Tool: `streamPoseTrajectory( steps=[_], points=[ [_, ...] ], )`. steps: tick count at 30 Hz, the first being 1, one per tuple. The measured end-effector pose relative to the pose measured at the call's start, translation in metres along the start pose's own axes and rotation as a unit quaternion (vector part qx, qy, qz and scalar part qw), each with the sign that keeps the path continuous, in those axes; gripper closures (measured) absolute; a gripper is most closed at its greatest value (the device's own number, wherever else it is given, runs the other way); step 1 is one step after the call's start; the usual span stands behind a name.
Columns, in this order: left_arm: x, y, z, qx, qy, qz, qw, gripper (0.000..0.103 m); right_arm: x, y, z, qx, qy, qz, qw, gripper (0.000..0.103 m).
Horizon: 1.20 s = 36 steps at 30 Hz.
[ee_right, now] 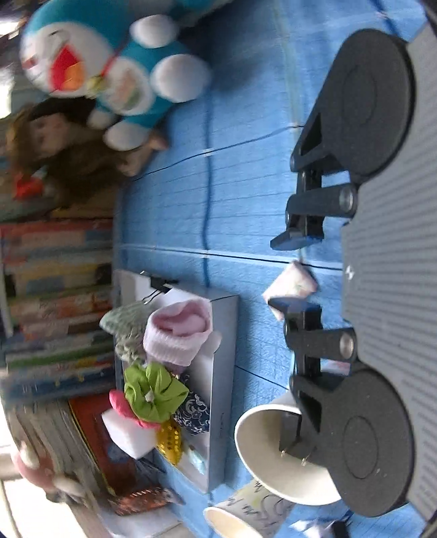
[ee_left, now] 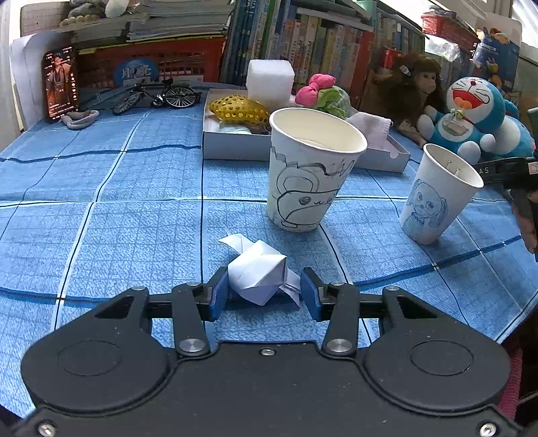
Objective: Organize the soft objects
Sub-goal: 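Lift and carry the paper and tissue pack with both grippers to the tray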
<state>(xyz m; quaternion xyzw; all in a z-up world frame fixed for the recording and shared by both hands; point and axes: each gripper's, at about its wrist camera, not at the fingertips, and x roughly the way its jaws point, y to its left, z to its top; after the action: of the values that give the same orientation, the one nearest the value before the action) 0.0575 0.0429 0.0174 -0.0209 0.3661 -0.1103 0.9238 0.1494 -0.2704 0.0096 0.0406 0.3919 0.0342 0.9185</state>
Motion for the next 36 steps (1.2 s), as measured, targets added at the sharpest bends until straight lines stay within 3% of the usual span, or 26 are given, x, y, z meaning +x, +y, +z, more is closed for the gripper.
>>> streamPoseTrajectory(
  steps=[7,10,13,22,26,33,35,36],
  points=[
    [0.000,-0.004,0.000,0.000,0.000,0.007,1.0000,0.060,0.014,-0.008,-0.008,-0.022,0.002,0.063,0.998,0.049],
    [0.001,-0.006,0.000,0.003,0.000,0.008,1.0000,0.060,0.011,-0.003,-0.019,-0.039,-0.005,0.063,0.997,0.071],
    [0.002,-0.007,0.001,0.003,-0.002,0.008,1.0000,0.061,0.001,0.004,-0.030,-0.055,-0.023,0.044,0.997,0.072],
    [-0.004,-0.023,-0.003,0.005,-0.009,-0.019,0.9998,0.063,-0.055,0.026,-0.080,-0.044,-0.050,0.019,0.998,0.072],
    [-0.009,-0.039,-0.011,0.014,-0.031,-0.004,0.9994,0.062,-0.077,0.053,-0.107,-0.051,-0.077,0.009,0.996,0.071],
    [-0.005,-0.054,-0.022,0.011,-0.034,-0.002,0.9994,0.062,-0.089,0.092,-0.129,-0.108,-0.104,0.087,0.985,0.070],
    [-0.006,-0.056,-0.023,0.012,-0.034,-0.001,0.9993,0.062,-0.091,0.098,-0.131,-0.133,-0.106,0.077,0.982,0.054],
    [-0.006,-0.056,-0.024,0.013,-0.036,0.001,0.9993,0.062,-0.092,0.096,-0.132,-0.137,-0.104,0.072,0.982,0.053]
  ],
)
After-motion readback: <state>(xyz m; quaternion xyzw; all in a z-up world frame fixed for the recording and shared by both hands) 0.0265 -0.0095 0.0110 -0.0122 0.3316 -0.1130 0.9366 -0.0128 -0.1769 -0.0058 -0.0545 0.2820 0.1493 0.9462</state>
